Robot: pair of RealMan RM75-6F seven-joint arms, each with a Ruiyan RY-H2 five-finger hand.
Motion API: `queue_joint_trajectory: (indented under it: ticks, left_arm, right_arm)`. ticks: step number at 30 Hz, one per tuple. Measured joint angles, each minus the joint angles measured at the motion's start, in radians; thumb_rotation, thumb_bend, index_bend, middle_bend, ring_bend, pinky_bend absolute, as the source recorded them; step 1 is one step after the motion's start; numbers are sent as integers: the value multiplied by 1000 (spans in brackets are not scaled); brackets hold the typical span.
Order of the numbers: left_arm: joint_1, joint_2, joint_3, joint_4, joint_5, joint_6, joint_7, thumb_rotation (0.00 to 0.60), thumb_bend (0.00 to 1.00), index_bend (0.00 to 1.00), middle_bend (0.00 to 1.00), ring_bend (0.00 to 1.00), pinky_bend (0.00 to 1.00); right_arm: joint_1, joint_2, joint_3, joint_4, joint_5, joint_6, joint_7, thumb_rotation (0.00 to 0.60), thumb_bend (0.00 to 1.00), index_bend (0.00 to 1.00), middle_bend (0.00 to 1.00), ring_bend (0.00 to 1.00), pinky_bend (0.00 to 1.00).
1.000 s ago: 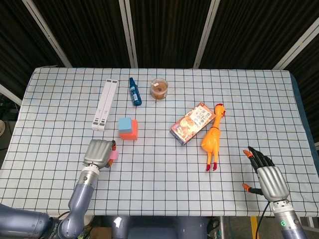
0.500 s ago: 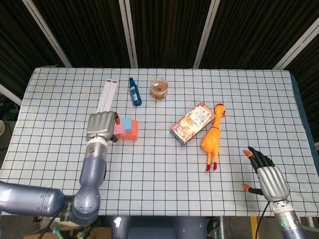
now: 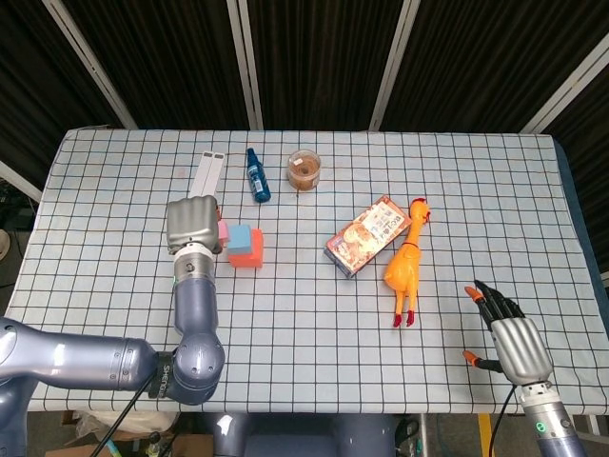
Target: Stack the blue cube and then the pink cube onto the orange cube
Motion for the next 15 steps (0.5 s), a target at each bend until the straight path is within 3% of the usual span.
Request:
queue_joint_trajectory:
  ticks: [15]
  left_arm:
    - [10,-21,55,92,24,-119,-22,600,358,450,1000,785,777]
  right_arm:
    - [4,-10,0,7,11,-14,-19,600,161,119,74,128,200]
